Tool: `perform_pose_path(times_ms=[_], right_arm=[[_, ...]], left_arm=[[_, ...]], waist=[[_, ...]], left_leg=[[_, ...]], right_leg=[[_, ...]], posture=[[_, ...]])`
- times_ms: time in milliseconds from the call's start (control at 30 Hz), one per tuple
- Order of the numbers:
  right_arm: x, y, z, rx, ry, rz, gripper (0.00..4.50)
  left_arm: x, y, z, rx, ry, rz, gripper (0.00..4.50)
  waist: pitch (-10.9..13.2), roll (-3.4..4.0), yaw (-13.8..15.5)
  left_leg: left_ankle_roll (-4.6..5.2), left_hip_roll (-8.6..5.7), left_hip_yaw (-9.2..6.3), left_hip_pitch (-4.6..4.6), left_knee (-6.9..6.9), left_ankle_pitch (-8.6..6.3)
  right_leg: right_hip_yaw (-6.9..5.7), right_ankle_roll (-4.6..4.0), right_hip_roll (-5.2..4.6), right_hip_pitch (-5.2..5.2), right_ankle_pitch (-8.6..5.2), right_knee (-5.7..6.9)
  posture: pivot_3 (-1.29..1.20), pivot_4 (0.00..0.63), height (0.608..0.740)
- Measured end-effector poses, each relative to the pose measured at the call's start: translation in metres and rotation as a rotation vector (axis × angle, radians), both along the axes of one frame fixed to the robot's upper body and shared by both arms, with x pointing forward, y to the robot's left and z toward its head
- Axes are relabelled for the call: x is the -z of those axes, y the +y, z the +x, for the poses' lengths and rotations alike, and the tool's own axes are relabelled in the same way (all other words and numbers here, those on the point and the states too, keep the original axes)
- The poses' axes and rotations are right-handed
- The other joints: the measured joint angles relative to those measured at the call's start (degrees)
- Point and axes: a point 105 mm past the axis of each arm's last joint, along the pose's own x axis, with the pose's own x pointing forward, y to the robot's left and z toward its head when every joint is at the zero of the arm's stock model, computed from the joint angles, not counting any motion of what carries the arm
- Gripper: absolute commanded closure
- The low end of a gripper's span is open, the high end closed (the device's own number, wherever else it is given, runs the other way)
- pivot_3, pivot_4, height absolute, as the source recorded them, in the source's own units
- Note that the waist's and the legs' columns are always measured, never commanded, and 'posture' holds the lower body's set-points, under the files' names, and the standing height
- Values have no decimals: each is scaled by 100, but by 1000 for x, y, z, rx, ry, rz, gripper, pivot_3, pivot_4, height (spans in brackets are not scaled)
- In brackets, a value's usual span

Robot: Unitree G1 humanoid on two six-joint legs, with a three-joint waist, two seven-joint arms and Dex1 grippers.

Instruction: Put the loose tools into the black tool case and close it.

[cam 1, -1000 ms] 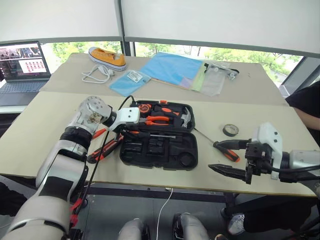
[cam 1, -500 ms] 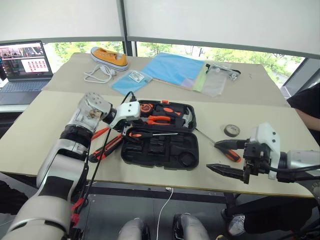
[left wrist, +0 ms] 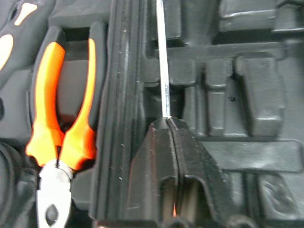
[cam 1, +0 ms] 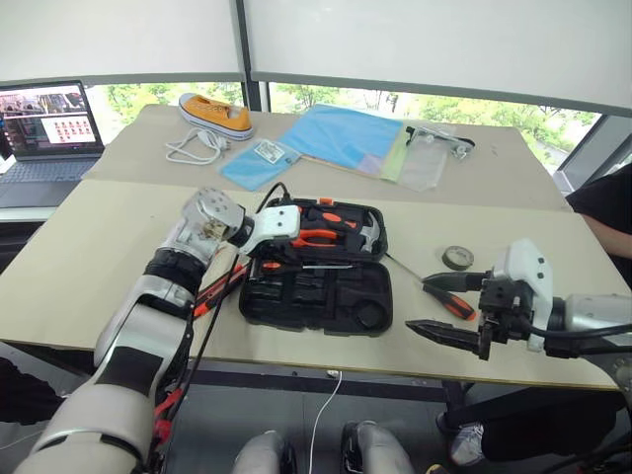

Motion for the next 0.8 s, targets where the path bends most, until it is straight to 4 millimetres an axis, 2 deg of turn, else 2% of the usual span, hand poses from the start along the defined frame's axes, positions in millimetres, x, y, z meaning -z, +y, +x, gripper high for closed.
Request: perform_pose_path(times_ms=[267,400,500,600,700,800], right_arm=[[7,-2,-4,29,20,5,0],[10,-15,-3,105,21,-1,0],[12,-35,3,222,27,-1,0],[19,-53,11,326,42,4,0],[31,-73,21,434,65,-27,0],[54,-80,37,496,117,-28,0]], left_arm=[[2,-1,1,17,-36,9,4424],[-5,5,-1,-48,72,-110,3398],[-30,14,-8,-52,158,-286,2270],[-58,22,-19,-18,173,-409,1258],[-68,24,-36,27,191,-488,121],[-68,19,-56,78,237,-585,53]], waist=[[-2,1,2],[-1,1,-7],[-1,0,-25],[-1,1,-27],[-3,4,-27],[-3,4,-43]], left_leg=[[14,2,-12,23,0,-9],[14,3,-13,13,1,-8],[12,5,-13,10,2,-8],[11,4,-12,16,0,-7],[10,2,-10,20,1,-7],[5,2,-11,22,4,-4]], right_leg=[[0,13,-30,27,-4,-4],[-3,13,-25,22,-4,-3],[-4,13,-23,18,-5,-4],[-2,15,-21,19,-6,-1],[1,19,-21,23,-9,-1],[4,19,-23,26,-9,0]], posture=[[0,150,718],[0,150,718],[0,150,718],[0,150,718],[0,150,718],[0,150,718]])
